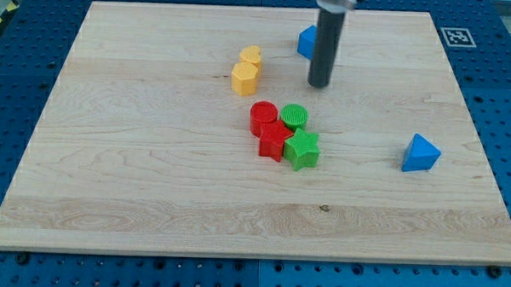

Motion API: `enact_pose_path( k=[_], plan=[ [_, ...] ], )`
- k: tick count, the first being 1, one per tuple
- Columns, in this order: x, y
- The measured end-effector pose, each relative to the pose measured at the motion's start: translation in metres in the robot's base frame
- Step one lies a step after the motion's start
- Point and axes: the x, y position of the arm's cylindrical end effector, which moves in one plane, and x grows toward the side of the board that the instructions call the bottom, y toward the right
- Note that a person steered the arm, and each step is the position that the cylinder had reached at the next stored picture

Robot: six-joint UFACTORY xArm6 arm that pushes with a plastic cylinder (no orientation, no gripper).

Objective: Push blue triangle right diagonally towards green star

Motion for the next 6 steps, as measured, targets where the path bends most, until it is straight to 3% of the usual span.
enact_pose_path(
  k=[2,4,5,6],
  plan=[
    [0.024,0.112],
    [0.106,0.196],
    [0.148,0.183],
    [0.145,0.140]
  ],
)
